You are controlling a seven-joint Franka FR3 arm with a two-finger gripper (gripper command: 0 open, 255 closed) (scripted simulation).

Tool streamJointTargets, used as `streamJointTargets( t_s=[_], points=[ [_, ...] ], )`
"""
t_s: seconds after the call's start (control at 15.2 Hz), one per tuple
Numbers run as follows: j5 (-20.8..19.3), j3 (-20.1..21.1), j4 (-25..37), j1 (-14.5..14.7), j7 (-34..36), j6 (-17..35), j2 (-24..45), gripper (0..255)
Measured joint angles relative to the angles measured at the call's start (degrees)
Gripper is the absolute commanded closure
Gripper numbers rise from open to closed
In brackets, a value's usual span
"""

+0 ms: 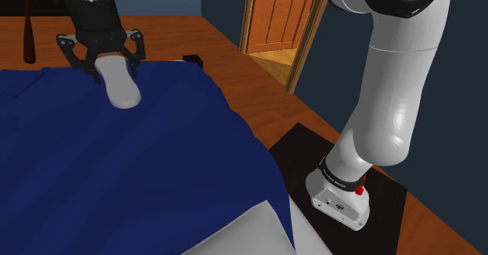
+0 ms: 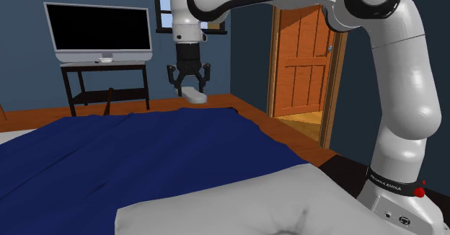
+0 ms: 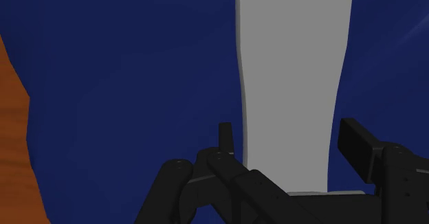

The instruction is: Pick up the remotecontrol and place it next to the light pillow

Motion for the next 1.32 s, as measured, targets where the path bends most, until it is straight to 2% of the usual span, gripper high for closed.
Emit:
streamJointTargets(
  t_s=[0.26,0.53,0.73,0.99,1.32],
  points=[
    [-0.07,0.07,3.18,0.37,-0.13,-2.92,0.26,255],
    [3.42,1.23,-5.13,-0.98,0.26,-1.04,-7.02,255],
    [7.21,1.97,-13.88,-1.82,0.13,1.59,-14.22,255],
    [11.77,2.68,-22.01,-1.34,0.31,2.95,-22.34,255],
    [17.55,3.28,-30.63,0.88,1.07,3.16,-32.31,255]
  ],
)
